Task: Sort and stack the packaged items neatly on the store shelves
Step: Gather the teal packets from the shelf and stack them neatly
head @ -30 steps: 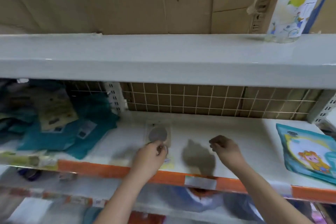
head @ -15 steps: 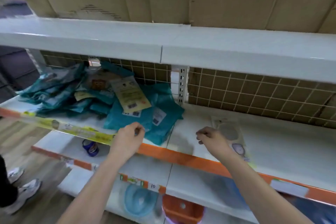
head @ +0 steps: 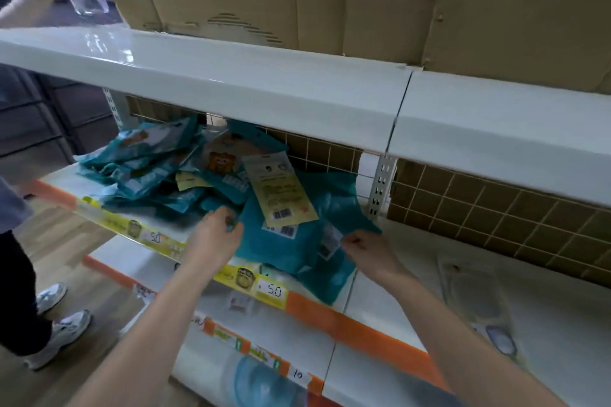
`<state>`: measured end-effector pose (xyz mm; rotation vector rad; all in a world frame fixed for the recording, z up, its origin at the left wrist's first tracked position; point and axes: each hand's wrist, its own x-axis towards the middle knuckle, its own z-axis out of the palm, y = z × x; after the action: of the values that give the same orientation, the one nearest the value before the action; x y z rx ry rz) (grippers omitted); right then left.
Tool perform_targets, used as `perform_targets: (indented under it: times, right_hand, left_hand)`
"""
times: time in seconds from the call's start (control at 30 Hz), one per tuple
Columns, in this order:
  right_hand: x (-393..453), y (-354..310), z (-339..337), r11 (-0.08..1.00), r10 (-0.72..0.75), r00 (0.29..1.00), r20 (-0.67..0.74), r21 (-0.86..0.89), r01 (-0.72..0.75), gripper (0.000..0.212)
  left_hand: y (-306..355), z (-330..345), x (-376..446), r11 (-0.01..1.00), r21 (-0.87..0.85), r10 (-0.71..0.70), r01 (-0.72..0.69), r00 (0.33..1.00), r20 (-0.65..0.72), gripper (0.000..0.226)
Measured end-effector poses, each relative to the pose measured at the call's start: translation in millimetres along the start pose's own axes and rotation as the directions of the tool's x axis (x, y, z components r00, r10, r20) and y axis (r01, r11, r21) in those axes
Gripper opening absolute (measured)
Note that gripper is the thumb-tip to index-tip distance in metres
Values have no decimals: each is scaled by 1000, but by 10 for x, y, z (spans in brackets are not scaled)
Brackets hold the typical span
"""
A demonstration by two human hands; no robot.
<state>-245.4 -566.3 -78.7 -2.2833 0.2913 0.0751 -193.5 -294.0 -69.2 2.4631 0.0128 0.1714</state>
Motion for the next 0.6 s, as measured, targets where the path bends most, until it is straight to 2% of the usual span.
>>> perform_targets:
  times: [0.2,0.3,0.43,0.47,0.53,0.6]
  right_hand:
    - [332,-351,183,994,-96,995,12,48,95,27]
    - [481,-547,305,991,-129,991,20,-45,130,35]
    - [671,-792,542,973,-193,981,-7,-132,190,40]
    - [719,-842,613,965,-190,982,-7,-188,185,46]
    - [818,-904,767,933,-157,987,-28,-333,139,71]
    - [882,-962,896,931,-81,995,-49,-359,58,91]
  left_hand:
    - [-84,-172,450,981,182,-50,67,994,-94,52]
    - [-122,-240,754,971,235,-1,36,989,-147,57]
    - [-222,-363,1205,944,331,27,-6,998,-58,59]
    - [-260,-388,1306,941,338,32,-19,999,-33,59]
    - [-348,-410,1473,940,335,64,-61,998,0,57]
    - [-441,-401,1604,941,328,77,-82,997,28,56]
